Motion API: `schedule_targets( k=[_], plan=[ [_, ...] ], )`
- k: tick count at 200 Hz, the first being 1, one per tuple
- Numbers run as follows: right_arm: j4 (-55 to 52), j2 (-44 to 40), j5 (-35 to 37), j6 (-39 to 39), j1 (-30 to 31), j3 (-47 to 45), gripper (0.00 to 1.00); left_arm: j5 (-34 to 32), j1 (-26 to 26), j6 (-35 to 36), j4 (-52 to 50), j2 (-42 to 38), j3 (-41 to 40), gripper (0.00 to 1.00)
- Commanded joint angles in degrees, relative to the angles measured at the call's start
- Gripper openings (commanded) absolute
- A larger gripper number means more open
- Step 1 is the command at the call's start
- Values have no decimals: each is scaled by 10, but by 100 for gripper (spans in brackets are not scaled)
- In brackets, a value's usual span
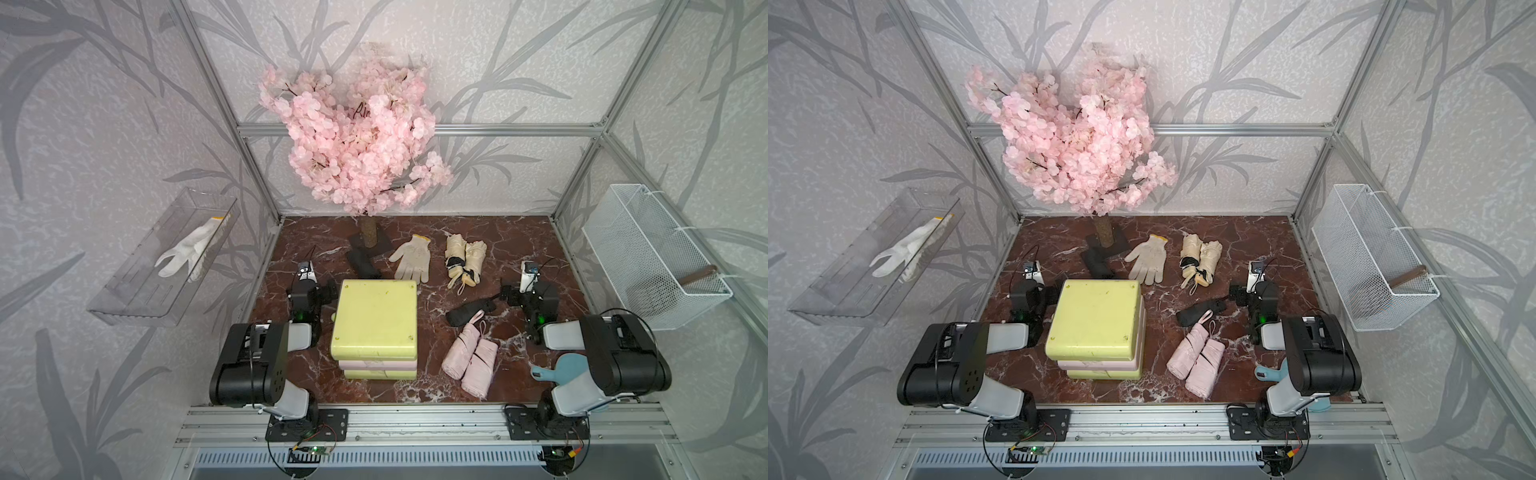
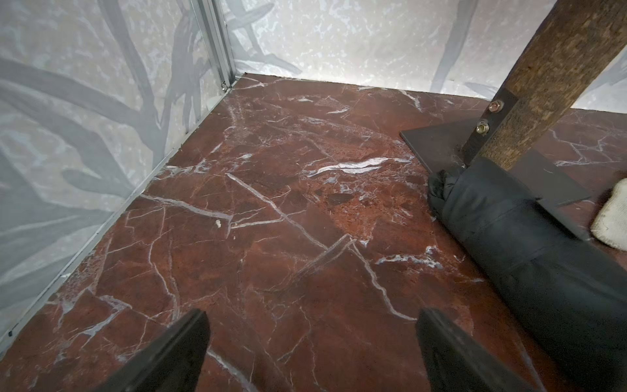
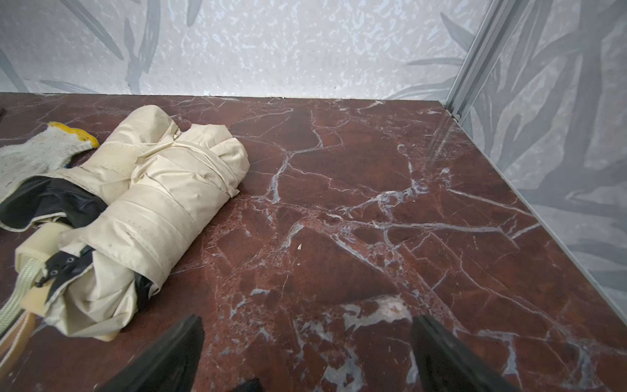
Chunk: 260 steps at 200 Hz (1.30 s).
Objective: Place the umbrella in the drawer by color
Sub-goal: Adjust the storage box at the center of the board.
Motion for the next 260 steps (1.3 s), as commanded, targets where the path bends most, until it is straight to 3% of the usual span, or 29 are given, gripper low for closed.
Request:
schedule_targets(
  k=[1, 141, 165, 180, 202, 214, 227, 246, 260],
  plan=[
    [16, 6, 3, 3, 1, 9, 99, -7, -4, 9, 11, 6, 11, 100],
    [16, 6, 4, 5, 1, 9, 99, -6, -4, 8, 11, 6, 11, 100],
    [15, 6, 42, 24, -2, 9, 99, -6, -2, 6, 10, 6, 11, 100],
    [13, 6, 47, 26, -2, 11, 99, -41, -6, 4, 41, -13, -2, 100],
    [15, 7, 50, 23, -1, 10, 99, -167, -15, -52, -165, -161, 30, 100],
    [21, 6, 68, 20, 6, 8, 99, -212, -19, -98, -227, -231, 40, 100],
    [21, -13, 166, 26, 28, 2, 100, -204, -23, -149, -264, -286, 39, 100],
    [44, -33, 153, 9, 37, -24, 99, -172, -36, -202, -369, -349, 66, 100],
    [84, -59, 289, -28, 90, -36, 99, -154, -39, -250, -444, -399, 85, 100]
  ],
)
